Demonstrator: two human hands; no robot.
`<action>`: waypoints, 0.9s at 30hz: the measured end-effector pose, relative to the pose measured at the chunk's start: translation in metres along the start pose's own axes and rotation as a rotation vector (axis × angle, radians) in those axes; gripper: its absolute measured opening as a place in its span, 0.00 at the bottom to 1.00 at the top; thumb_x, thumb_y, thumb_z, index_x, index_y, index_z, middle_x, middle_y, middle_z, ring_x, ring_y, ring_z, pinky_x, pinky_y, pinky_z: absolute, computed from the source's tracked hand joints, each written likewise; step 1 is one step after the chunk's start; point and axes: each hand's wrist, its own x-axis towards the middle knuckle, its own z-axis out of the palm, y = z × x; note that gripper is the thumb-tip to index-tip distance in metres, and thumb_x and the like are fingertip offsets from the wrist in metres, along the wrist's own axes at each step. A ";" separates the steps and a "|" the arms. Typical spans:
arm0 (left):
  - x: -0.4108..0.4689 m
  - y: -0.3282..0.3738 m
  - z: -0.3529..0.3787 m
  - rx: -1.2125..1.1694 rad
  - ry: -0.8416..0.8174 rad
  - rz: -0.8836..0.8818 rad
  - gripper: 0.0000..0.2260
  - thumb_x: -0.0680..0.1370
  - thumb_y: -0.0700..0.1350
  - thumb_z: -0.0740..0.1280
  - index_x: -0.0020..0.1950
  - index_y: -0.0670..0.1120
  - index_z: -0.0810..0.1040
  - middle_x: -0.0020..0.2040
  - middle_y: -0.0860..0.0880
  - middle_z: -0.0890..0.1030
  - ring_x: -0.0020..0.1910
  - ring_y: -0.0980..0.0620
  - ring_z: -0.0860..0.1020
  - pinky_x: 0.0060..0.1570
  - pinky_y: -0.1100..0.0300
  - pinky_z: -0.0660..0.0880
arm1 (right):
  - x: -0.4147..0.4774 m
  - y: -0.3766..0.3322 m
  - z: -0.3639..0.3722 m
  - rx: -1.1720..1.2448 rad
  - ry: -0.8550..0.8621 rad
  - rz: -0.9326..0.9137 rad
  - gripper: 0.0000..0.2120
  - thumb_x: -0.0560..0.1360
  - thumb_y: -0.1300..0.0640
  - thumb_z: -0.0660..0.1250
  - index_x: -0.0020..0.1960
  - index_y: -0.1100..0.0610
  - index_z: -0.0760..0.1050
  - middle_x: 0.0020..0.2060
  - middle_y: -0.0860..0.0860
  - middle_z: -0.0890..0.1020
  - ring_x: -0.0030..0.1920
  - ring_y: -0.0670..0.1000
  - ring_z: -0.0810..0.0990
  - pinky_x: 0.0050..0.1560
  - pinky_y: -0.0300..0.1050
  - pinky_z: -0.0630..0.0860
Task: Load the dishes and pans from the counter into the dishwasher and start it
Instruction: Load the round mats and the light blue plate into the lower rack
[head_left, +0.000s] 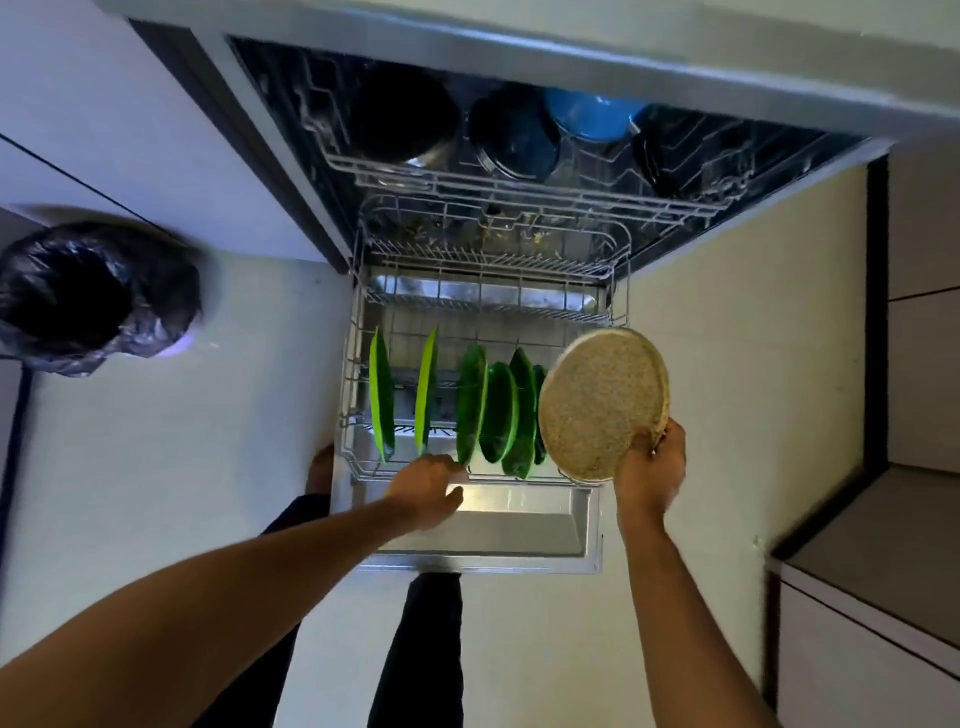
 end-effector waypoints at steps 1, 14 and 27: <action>0.008 0.005 0.011 0.001 0.002 0.000 0.22 0.73 0.54 0.56 0.62 0.51 0.80 0.61 0.48 0.79 0.63 0.47 0.74 0.62 0.56 0.70 | 0.011 0.006 0.000 0.012 -0.007 -0.012 0.13 0.80 0.60 0.61 0.64 0.56 0.75 0.56 0.57 0.82 0.55 0.62 0.79 0.52 0.50 0.73; 0.092 0.064 0.087 0.244 0.079 -0.166 0.15 0.78 0.45 0.63 0.64 0.49 0.78 0.64 0.47 0.78 0.62 0.46 0.77 0.59 0.52 0.76 | 0.103 0.072 -0.013 0.136 -0.035 -0.154 0.11 0.82 0.56 0.63 0.63 0.56 0.76 0.53 0.50 0.82 0.50 0.49 0.79 0.49 0.46 0.77; 0.095 0.029 0.097 0.217 0.124 -0.158 0.11 0.80 0.46 0.63 0.56 0.48 0.84 0.55 0.47 0.84 0.54 0.46 0.81 0.53 0.57 0.75 | 0.064 0.102 0.047 -0.052 -0.229 -0.290 0.15 0.81 0.60 0.63 0.68 0.60 0.73 0.58 0.58 0.82 0.53 0.61 0.83 0.50 0.51 0.81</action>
